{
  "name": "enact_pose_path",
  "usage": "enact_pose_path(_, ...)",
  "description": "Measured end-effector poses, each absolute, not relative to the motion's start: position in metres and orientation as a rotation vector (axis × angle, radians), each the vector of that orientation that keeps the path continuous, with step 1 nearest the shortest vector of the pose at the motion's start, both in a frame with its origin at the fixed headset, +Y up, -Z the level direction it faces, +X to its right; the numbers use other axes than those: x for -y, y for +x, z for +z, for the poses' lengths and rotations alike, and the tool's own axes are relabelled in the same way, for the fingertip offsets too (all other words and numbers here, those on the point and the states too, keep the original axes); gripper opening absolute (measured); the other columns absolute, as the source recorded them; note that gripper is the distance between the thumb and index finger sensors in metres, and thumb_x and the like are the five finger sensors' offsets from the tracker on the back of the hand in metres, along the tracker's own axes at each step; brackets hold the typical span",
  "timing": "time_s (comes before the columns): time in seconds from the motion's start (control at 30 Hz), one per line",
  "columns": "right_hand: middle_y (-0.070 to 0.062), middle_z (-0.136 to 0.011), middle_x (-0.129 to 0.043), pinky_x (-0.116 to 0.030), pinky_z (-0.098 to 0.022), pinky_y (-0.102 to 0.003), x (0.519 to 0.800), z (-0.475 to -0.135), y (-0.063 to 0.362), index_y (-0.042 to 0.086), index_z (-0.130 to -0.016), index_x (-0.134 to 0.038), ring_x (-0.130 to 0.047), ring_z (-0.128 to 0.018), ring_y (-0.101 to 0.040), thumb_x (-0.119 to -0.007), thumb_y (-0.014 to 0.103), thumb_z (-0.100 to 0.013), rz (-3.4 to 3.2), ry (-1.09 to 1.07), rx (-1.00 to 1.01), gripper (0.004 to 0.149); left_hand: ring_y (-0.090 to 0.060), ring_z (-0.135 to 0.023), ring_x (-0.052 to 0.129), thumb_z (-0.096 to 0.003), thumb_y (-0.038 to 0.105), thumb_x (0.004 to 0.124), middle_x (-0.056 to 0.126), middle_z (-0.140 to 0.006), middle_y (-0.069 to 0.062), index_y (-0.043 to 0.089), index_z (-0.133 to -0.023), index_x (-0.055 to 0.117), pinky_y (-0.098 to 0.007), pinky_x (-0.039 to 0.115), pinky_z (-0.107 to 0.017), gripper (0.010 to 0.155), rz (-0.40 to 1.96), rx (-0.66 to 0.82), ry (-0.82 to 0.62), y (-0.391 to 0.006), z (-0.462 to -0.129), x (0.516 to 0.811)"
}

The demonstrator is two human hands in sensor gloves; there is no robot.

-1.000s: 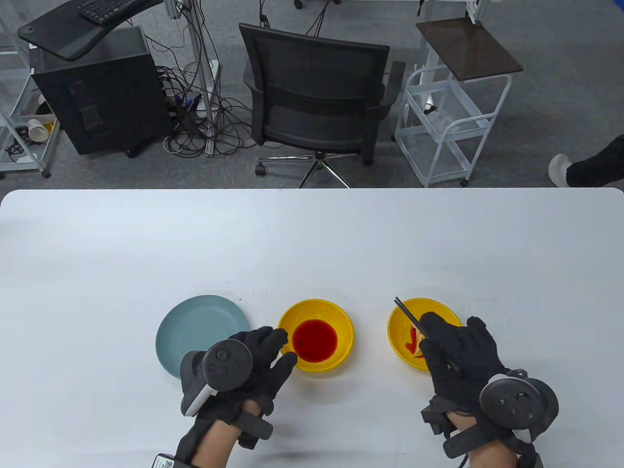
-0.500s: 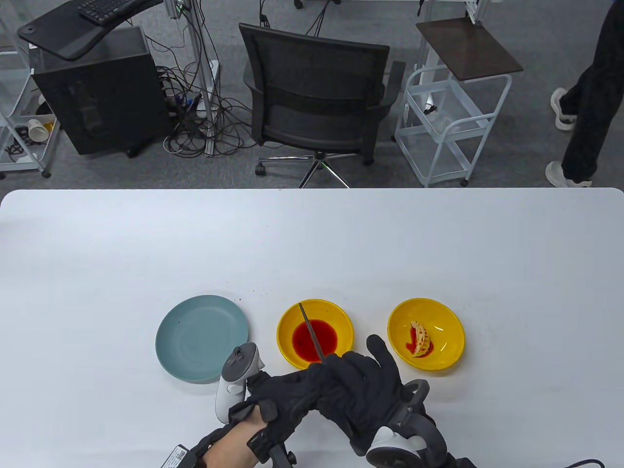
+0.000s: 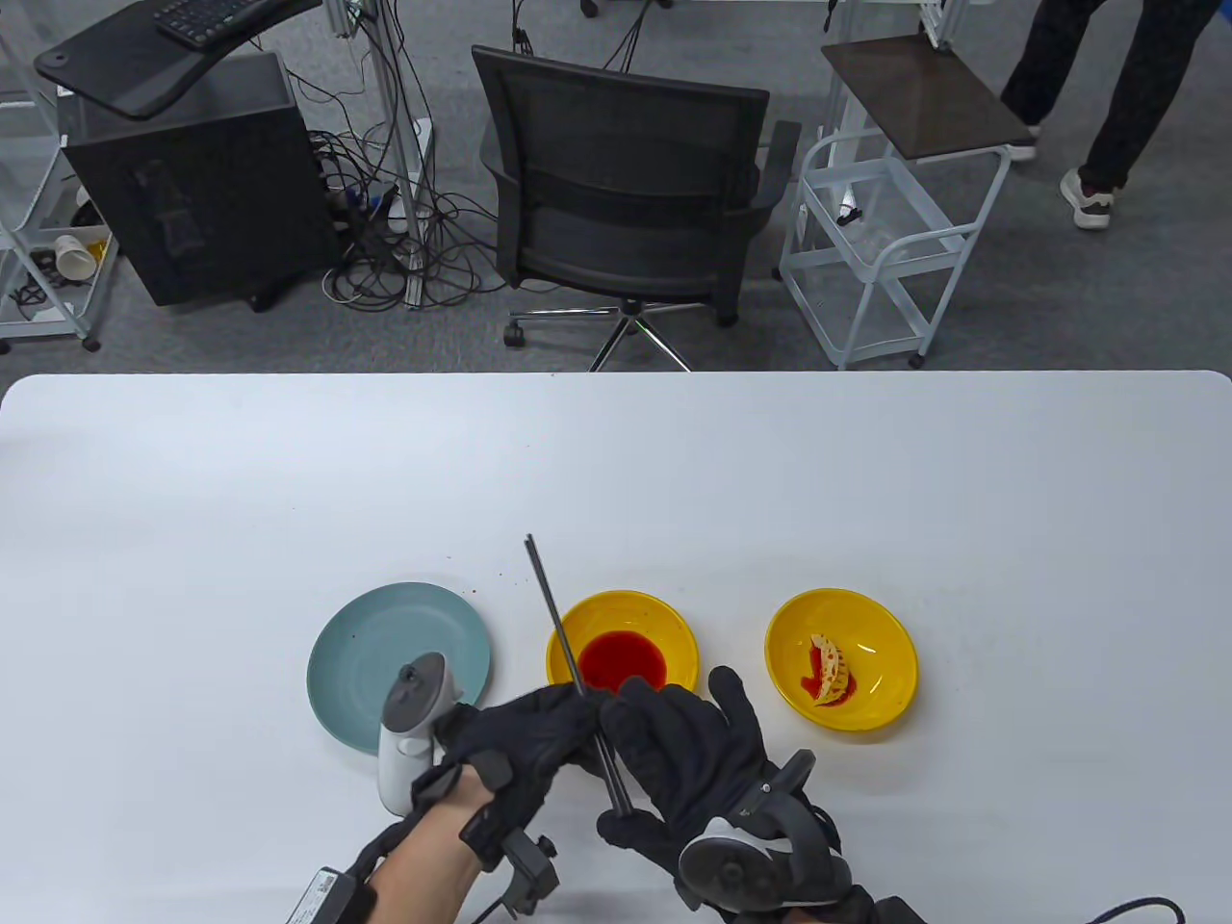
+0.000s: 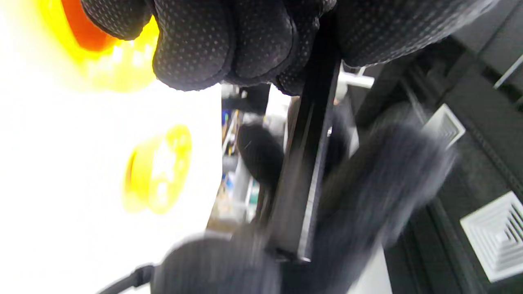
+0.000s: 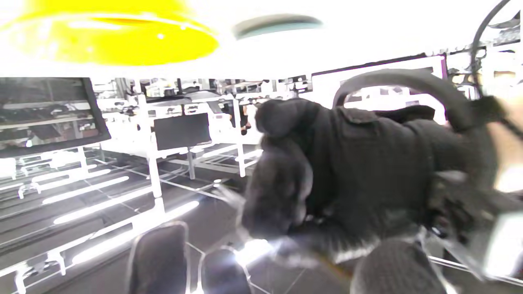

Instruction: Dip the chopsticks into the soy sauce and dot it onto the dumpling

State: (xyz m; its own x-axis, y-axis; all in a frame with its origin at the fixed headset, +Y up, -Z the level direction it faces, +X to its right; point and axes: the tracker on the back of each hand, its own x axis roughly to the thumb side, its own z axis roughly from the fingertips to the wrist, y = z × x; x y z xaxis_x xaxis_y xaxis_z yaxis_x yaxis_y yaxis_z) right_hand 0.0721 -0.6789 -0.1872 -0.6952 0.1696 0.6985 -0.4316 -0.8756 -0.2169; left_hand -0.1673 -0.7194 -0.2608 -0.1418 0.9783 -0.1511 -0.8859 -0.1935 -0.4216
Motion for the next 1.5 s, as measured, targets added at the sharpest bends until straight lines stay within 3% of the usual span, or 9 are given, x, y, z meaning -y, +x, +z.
enact_pose_path(0.1, -0.013, -0.113, -0.038, -0.033, -0.068, -0.079, 0.677, -0.191, 0.080, 0.023, -0.104, -0.015, -0.064, -0.091, -0.048, -0.064, 0.063, -0.042, 2.567, 0.955, 0.508, 0.089, -0.034, -0.058, 0.094, -0.0482, 0.049, 0.078, 0.090, -0.073, -0.011, 0.008, -0.083, 0.087, -0.068, 0.062, -0.063, 0.055, 1.532, 0.126, -0.290, -0.218, -0.268, 0.704)
enact_pose_path(0.23, -0.013, -0.114, -0.035, -0.031, -0.068, -0.080, 0.676, -0.196, 0.087, 0.022, -0.104, -0.014, -0.062, -0.092, -0.049, -0.064, 0.062, -0.042, 2.539, 0.898, 0.467, 0.089, -0.034, -0.057, 0.094, -0.0479, 0.049, 0.078, 0.091, -0.072, -0.010, 0.008, -0.082, 0.088, -0.068, 0.062, -0.063, 0.054, 0.839, -0.164, -0.150, -0.257, -0.268, 0.695)
enact_pose_path(0.3, -0.013, -0.114, -0.035, -0.031, -0.068, -0.080, 0.676, -0.197, 0.090, 0.022, -0.104, -0.014, -0.061, -0.092, -0.049, -0.064, 0.062, -0.042, 2.534, 0.879, 0.456, 0.089, -0.034, -0.057, 0.094, -0.0478, 0.049, 0.078, 0.091, -0.072, -0.011, 0.008, -0.082, 0.088, -0.068, 0.061, -0.063, 0.054, 0.557, -0.262, -0.193, -0.257, -0.274, 0.703)
enact_pose_path(0.53, -0.013, -0.114, -0.032, -0.029, -0.068, -0.080, 0.681, -0.207, 0.099, 0.022, -0.105, -0.015, -0.059, -0.093, -0.050, -0.064, 0.062, -0.042, 2.547, 0.806, 0.367, 0.089, -0.035, -0.059, 0.092, -0.0484, 0.049, 0.077, 0.090, -0.073, -0.011, 0.008, -0.082, 0.088, -0.069, 0.058, -0.064, 0.054, 0.089, -0.356, -0.370, -0.229, -0.293, 0.734)
enact_pose_path(1.03, -0.012, -0.116, -0.029, -0.026, -0.068, -0.081, 0.675, -0.223, 0.133, 0.022, -0.106, -0.019, -0.057, -0.095, -0.051, -0.065, 0.061, -0.043, 2.462, 0.614, 0.317, 0.088, -0.036, -0.062, 0.090, -0.0492, 0.050, 0.077, 0.088, -0.076, -0.010, 0.009, -0.085, 0.086, -0.069, 0.056, -0.065, 0.055, -0.069, -0.399, -0.450, -0.223, -0.299, 0.754)
enact_pose_path(1.17, -0.012, -0.116, -0.029, -0.025, -0.068, -0.081, 0.673, -0.230, 0.149, 0.022, -0.106, -0.019, -0.056, -0.095, -0.051, -0.066, 0.061, -0.043, 2.478, 0.538, 0.330, 0.088, -0.038, -0.071, 0.085, -0.0495, 0.052, 0.076, 0.082, -0.085, -0.012, 0.008, -0.095, 0.078, -0.070, 0.051, -0.067, 0.063, -0.048, -0.422, -0.438, -0.225, -0.294, 0.746)
enact_pose_path(1.3, -0.012, -0.116, -0.025, -0.022, -0.068, -0.081, 0.678, -0.240, 0.167, 0.023, -0.106, -0.019, -0.048, -0.098, -0.052, -0.066, 0.061, -0.043, 2.565, 0.405, 0.300, 0.088, -0.042, -0.082, 0.076, -0.0498, 0.053, 0.074, 0.072, -0.096, -0.012, 0.009, -0.102, 0.068, -0.070, 0.048, -0.068, 0.069, 0.023, -0.391, -0.316, -0.224, -0.286, 0.726)
enact_pose_path(1.5, -0.010, -0.115, -0.008, -0.015, -0.067, -0.081, 0.698, -0.256, 0.182, 0.025, -0.106, -0.017, -0.024, -0.104, -0.054, -0.067, 0.064, -0.042, 2.705, 0.230, 0.083, 0.090, -0.044, -0.100, 0.063, -0.0485, 0.057, 0.072, 0.055, -0.112, -0.009, 0.017, -0.109, 0.057, -0.070, 0.043, -0.071, 0.074, 0.226, -0.158, -0.008, -0.209, -0.273, 0.702)
